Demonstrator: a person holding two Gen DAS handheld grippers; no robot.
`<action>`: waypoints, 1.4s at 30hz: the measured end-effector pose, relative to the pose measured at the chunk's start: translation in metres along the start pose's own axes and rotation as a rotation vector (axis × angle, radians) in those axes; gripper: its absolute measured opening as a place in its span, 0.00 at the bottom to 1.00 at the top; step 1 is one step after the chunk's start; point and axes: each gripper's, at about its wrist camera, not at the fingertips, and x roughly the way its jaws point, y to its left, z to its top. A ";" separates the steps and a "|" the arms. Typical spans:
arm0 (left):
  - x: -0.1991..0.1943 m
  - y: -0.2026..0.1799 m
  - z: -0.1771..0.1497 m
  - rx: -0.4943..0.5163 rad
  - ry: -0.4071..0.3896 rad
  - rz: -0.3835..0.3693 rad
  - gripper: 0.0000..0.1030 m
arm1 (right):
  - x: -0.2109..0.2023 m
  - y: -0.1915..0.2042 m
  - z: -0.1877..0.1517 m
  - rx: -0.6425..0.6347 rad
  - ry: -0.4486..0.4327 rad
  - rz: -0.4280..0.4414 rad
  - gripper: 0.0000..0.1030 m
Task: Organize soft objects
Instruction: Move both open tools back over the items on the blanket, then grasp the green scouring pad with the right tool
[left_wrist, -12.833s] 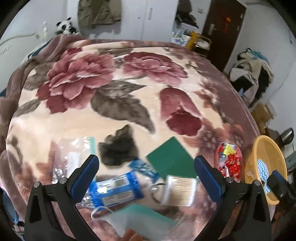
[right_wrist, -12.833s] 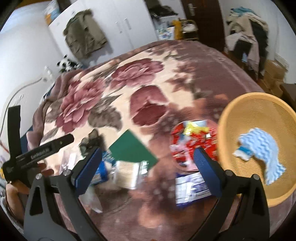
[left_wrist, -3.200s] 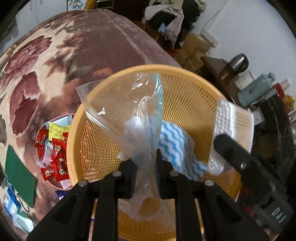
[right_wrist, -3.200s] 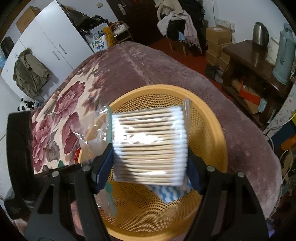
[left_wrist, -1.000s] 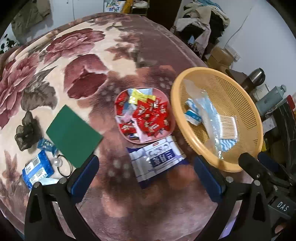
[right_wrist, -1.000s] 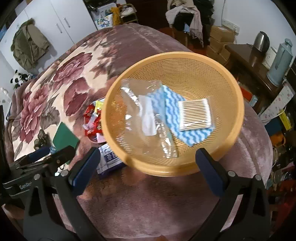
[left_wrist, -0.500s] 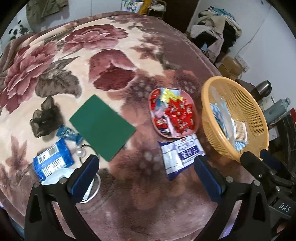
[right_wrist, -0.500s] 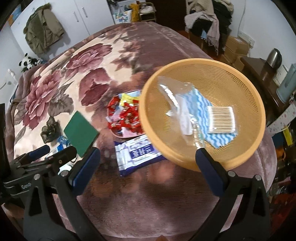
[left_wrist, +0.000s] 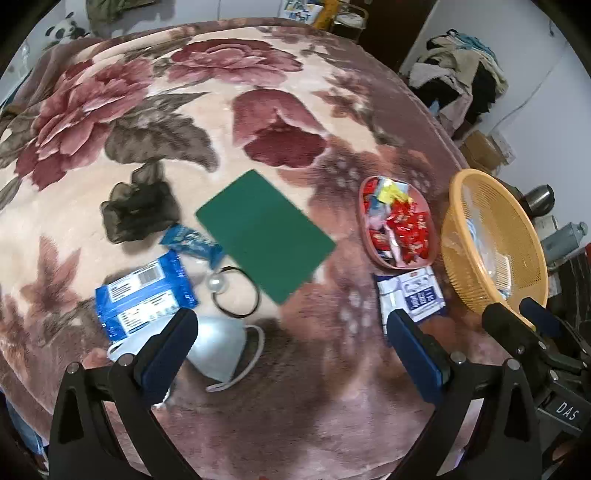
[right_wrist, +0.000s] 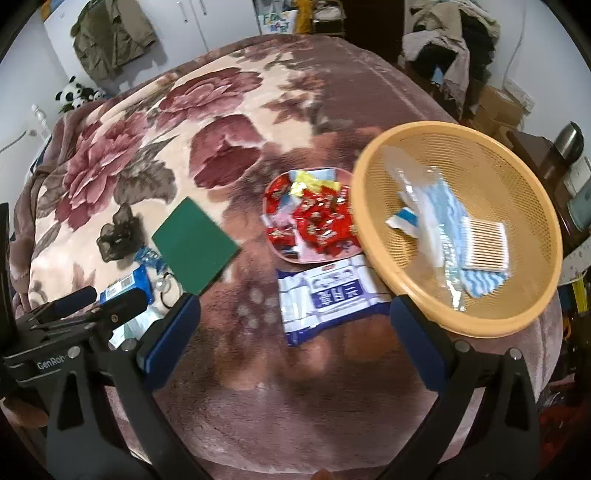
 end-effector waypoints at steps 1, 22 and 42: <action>0.000 0.004 -0.001 -0.005 -0.001 0.002 0.99 | 0.001 0.004 0.000 -0.004 0.002 0.003 1.00; -0.001 0.111 -0.017 -0.193 0.009 0.063 0.99 | 0.039 0.070 -0.002 -0.105 0.065 0.059 1.00; 0.051 0.176 -0.021 -0.306 0.093 0.084 0.99 | 0.105 0.115 0.008 -0.182 0.161 0.087 1.00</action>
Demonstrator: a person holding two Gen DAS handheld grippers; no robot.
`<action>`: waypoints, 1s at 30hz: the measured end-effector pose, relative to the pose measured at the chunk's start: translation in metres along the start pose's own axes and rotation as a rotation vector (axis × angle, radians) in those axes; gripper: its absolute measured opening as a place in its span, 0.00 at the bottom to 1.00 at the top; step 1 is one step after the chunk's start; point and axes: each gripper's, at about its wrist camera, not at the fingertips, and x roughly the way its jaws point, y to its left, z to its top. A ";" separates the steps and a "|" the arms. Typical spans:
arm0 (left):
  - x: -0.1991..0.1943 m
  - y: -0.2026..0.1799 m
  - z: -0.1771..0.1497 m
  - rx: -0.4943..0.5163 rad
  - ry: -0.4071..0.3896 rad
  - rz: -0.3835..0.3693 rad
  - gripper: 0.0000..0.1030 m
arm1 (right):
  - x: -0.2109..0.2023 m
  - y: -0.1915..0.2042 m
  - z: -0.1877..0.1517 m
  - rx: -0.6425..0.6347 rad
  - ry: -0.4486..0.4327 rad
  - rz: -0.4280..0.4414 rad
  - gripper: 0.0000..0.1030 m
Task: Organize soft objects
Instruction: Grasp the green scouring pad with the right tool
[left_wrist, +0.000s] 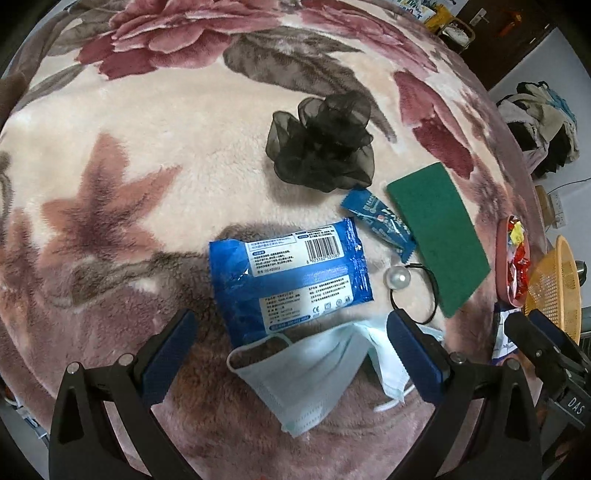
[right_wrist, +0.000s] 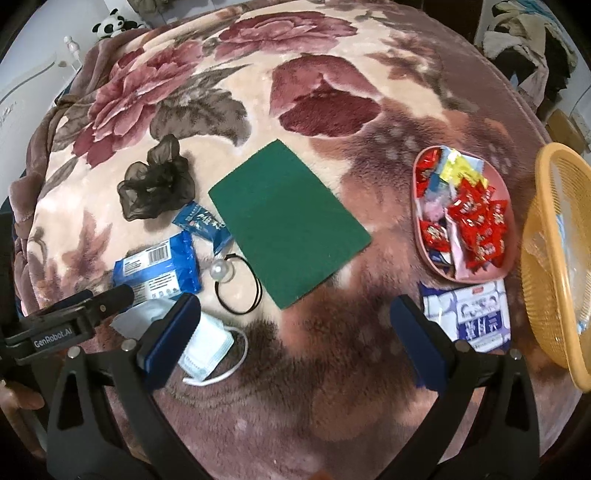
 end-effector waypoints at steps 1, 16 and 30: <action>0.004 -0.001 0.001 -0.002 0.006 0.000 0.99 | 0.004 0.000 0.002 -0.003 0.004 0.000 1.00; 0.033 0.007 0.024 -0.040 0.032 -0.008 0.99 | 0.081 -0.013 0.066 -0.068 0.070 0.018 1.00; 0.044 0.011 0.025 -0.059 0.047 -0.011 0.99 | 0.057 0.008 0.052 -0.209 0.096 0.260 0.54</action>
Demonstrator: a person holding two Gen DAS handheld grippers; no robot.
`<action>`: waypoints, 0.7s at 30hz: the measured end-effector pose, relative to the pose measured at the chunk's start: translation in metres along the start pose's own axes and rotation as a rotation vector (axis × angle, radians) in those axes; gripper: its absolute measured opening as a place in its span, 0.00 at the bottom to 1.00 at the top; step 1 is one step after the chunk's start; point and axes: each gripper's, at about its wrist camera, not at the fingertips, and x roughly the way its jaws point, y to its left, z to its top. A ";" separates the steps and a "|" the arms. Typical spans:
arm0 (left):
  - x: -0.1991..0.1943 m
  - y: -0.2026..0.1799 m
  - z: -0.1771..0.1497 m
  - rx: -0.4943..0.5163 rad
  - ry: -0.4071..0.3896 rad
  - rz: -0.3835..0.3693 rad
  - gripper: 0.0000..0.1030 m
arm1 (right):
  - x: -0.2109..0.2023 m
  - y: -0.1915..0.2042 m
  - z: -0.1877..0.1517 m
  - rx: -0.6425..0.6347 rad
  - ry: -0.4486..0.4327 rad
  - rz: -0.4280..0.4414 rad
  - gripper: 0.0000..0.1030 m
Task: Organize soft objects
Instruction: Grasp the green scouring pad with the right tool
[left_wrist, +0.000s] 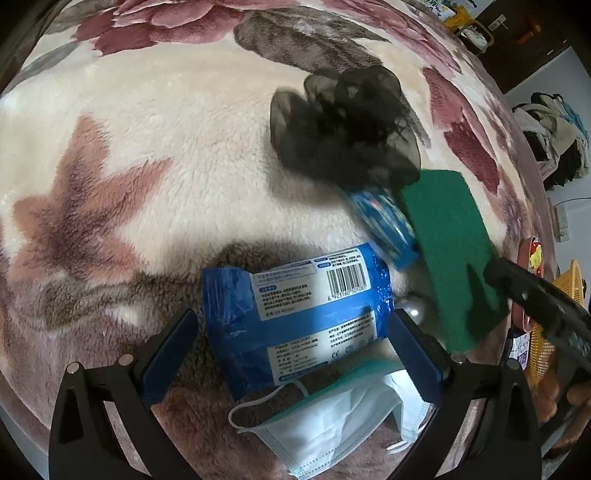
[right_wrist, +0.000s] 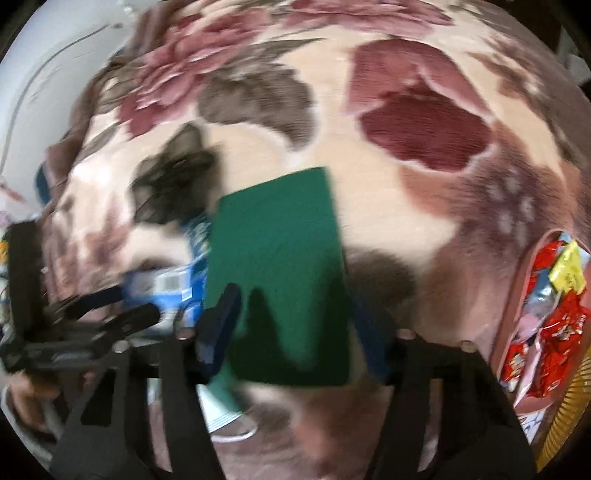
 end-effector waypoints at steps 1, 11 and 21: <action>-0.001 0.001 -0.001 -0.002 -0.003 -0.001 0.99 | -0.004 0.004 -0.003 -0.009 -0.003 0.024 0.53; -0.002 0.010 -0.004 -0.016 0.001 0.006 0.99 | 0.019 -0.007 0.004 0.093 0.023 -0.004 0.62; 0.013 -0.008 0.005 0.010 -0.002 0.007 0.99 | 0.025 -0.011 0.004 0.106 0.025 0.173 0.62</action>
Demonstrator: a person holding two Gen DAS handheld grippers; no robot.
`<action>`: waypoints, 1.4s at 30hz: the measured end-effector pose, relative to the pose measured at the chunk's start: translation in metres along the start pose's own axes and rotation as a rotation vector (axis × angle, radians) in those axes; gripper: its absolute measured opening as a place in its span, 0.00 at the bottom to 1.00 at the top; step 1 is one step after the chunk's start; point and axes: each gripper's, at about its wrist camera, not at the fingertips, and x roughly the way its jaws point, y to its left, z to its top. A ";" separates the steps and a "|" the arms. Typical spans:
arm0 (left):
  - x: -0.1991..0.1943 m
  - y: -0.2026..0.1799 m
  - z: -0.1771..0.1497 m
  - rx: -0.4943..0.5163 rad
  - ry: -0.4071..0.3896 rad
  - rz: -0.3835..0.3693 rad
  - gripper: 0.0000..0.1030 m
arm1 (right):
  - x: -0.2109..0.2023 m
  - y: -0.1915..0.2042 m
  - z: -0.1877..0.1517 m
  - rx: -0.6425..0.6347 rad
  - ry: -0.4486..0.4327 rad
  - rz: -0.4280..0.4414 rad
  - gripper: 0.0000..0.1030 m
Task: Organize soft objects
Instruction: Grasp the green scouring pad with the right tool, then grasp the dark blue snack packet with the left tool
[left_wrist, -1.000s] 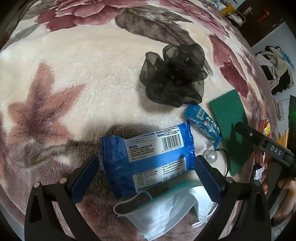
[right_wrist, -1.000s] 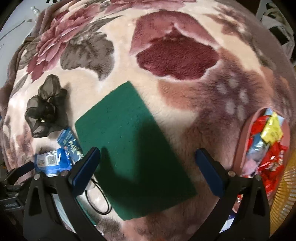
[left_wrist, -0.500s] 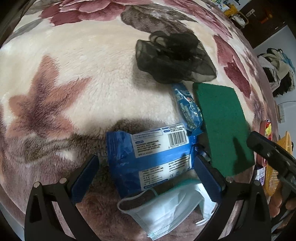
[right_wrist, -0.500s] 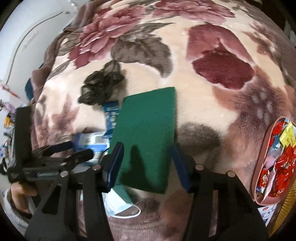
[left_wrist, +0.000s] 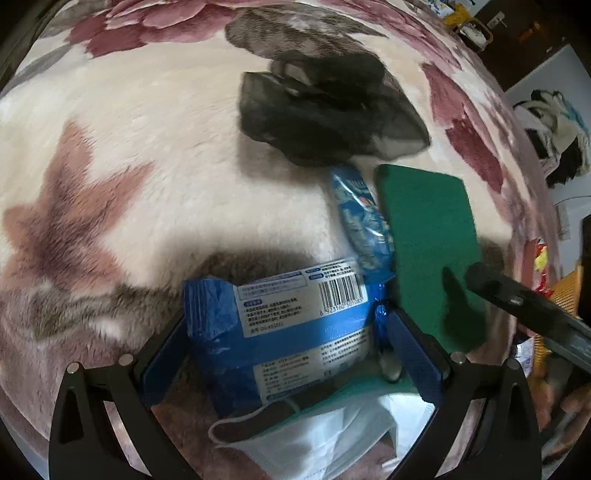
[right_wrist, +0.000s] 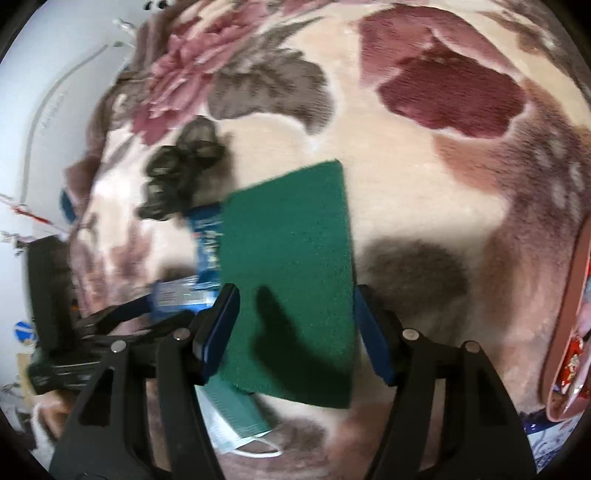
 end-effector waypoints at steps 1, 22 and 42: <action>0.002 -0.003 0.001 0.011 -0.001 0.016 0.99 | -0.004 0.003 -0.001 -0.001 -0.004 0.040 0.62; -0.013 0.017 -0.008 -0.015 -0.019 0.025 0.99 | -0.011 0.060 -0.003 -0.141 -0.086 -0.095 0.08; -0.015 0.004 0.026 -0.065 -0.097 0.047 0.99 | -0.045 0.021 -0.011 -0.096 -0.181 -0.219 0.08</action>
